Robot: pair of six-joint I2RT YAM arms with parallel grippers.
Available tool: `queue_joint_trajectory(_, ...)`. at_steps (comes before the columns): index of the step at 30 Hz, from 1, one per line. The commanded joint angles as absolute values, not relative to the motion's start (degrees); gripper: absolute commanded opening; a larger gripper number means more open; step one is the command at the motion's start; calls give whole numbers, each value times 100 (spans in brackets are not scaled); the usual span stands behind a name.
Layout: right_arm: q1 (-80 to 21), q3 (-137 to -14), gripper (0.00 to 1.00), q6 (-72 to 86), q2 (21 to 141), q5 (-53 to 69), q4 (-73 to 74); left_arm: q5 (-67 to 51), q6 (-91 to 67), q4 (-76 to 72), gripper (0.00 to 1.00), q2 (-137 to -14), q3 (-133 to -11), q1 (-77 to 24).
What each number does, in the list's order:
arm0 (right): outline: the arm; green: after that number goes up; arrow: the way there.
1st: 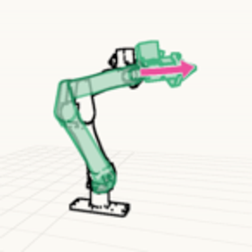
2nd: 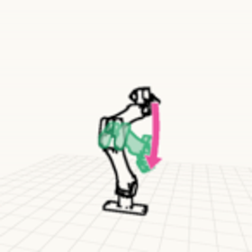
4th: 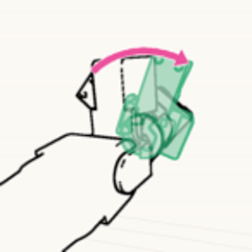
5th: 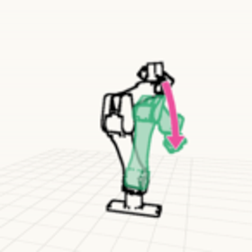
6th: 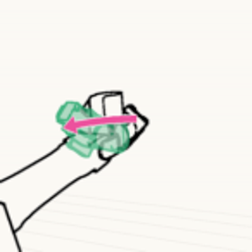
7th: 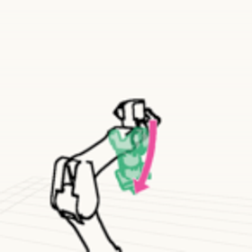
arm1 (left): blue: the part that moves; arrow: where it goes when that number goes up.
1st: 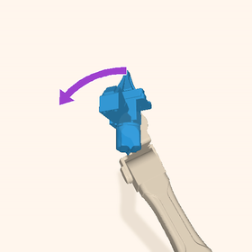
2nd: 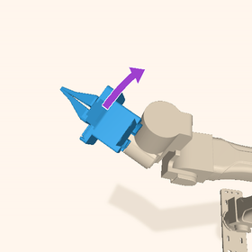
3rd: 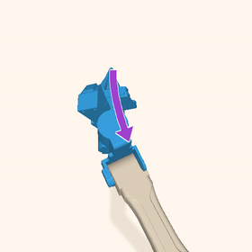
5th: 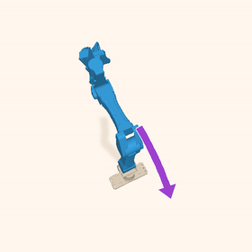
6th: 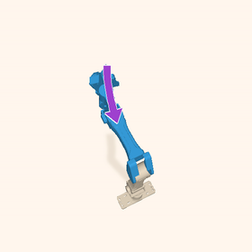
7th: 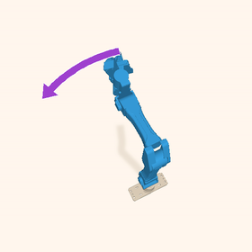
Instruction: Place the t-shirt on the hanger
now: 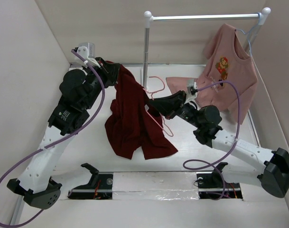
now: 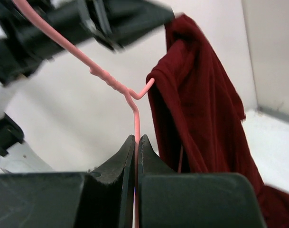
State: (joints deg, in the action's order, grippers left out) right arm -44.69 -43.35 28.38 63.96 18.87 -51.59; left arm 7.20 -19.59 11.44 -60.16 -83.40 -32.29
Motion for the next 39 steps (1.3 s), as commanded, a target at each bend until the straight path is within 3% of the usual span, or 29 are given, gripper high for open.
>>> queue_joint_trajectory(1, -4561, -4369, 0, 2839, 6189, 1874, -5933, 817, -1951, 975, 0, -5977, -8683, -3243)
queue_joint_trajectory(5, -4562, -4614, 0, 2654, 6204, 1758, -5475, 792, -1907, 1064, 0, -6090, -8701, -3243)
queue_joint_trajectory(10, -4562, -4640, 0, 2690, 6372, 1443, -5555, 431, -1907, 1283, 20, -6284, -8772, -3243)
queue_joint_trajectory(15, -4562, -4641, 0, 2452, 6346, 1055, -5414, 299, -2118, 1029, 21, -5907, -8315, -3243)
queue_joint_trajectory(19, -4562, -4702, 0, 2321, 6398, 949, -5335, -330, -2302, 870, 44, -5809, -8156, -3243)
queue_joint_trajectory(22, -4562, -4755, 0, 2320, 6512, 940, -5370, -990, -2513, 818, 51, -5958, -8095, -3243)
queue_joint_trajectory(31, -4562, -4799, 0, 2303, 6653, 1011, -5282, -1687, -3445, -430, 53, -6064, -6996, -3243)
queue_joint_trajectory(39, -4676, -4772, 0, 2320, 6724, 1046, -5291, -1362, -3875, -1474, 51, -5889, -6278, -3243)
